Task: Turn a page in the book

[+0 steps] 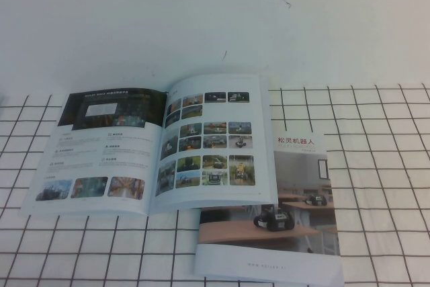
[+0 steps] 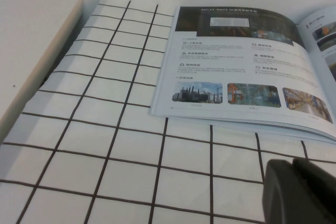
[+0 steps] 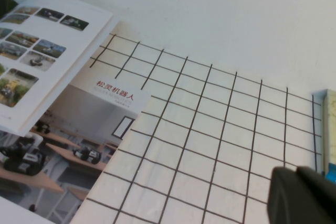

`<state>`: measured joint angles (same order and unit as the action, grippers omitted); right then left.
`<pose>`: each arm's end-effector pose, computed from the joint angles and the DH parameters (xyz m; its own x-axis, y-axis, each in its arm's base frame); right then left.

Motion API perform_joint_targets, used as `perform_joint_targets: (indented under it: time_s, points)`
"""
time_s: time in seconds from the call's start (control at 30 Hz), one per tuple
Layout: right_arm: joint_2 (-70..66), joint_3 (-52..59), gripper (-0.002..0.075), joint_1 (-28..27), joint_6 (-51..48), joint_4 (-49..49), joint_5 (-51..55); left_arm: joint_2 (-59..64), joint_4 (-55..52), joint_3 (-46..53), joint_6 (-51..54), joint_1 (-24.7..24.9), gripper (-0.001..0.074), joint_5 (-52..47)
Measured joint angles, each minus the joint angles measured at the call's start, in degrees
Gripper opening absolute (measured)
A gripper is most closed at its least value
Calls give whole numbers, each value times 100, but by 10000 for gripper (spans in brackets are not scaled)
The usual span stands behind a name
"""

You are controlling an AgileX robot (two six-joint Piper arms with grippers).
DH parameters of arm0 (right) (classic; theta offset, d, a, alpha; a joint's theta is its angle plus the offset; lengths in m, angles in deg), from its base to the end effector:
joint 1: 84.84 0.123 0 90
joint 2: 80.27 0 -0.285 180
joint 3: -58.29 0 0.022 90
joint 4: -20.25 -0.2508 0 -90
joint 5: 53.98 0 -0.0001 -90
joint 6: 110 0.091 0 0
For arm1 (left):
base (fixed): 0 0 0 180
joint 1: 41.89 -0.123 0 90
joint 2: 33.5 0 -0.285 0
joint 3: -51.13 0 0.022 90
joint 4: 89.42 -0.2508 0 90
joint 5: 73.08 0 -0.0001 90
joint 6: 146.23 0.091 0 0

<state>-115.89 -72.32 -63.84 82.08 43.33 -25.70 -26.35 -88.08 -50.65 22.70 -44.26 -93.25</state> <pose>0.0990 0.0198 0.3001 -0.3079 -0.2736 -0.9112 -0.2387 0.9493 -0.2044 0.0531 0.0015 0.1762 -0.2543 -0.2242 -0.9408 -0.0899 0.9740 -0.2078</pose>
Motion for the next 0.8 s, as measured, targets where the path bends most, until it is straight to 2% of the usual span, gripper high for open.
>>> perform_joint_targets:
  time_s: [0.8]
  points:
    - [0,12,1,0,-107,89,0,0,0,0,0,0,-2,10]
